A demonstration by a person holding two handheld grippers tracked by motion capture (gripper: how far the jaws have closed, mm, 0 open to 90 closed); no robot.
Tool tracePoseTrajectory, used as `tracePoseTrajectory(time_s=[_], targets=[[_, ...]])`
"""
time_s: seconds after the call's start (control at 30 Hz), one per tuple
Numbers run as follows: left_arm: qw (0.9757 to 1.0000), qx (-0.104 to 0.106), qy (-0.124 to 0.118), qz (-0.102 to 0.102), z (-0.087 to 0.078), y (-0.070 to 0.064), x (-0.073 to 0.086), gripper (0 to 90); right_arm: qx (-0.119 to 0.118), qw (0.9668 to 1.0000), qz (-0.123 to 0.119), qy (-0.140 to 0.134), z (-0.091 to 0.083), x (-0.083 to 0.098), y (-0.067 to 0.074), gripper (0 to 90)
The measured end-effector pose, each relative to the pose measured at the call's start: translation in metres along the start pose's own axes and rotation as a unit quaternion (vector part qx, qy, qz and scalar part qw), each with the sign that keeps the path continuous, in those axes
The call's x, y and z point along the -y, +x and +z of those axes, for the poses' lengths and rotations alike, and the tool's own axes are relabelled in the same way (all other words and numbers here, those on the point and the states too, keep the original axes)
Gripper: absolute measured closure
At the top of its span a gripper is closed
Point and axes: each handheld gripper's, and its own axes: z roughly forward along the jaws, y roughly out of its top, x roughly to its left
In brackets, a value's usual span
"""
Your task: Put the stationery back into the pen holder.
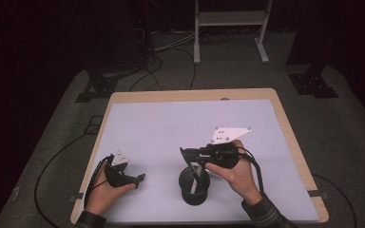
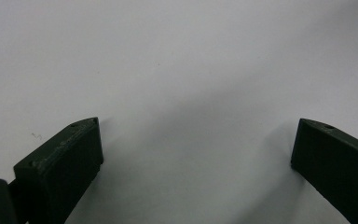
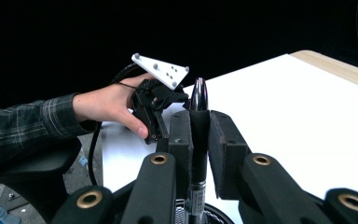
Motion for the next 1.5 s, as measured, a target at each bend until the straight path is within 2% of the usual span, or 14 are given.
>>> tracePoseTrajectory(time_s=[0.7,1.17,1.37,1.5], targets=[[1.0,0.0,0.0,0.0,0.0,0.0,0.0,1.1,0.003,0.9992,0.009,0.039,0.01,0.02,-0.001,79.0],[1.0,0.0,0.0,0.0,0.0,0.0,0.0,1.1,0.006,0.9972,0.007,0.074,0.019,0.032,-0.001,78.9],[1.0,0.0,0.0,0.0,0.0,0.0,0.0,1.1,0.004,0.9971,0.01,0.075,0.019,0.031,0.0,78.5],[1.0,0.0,0.0,0.0,0.0,0.0,0.0,1.1,0.006,0.9973,0.008,0.072,0.015,0.027,0.001,75.2]])
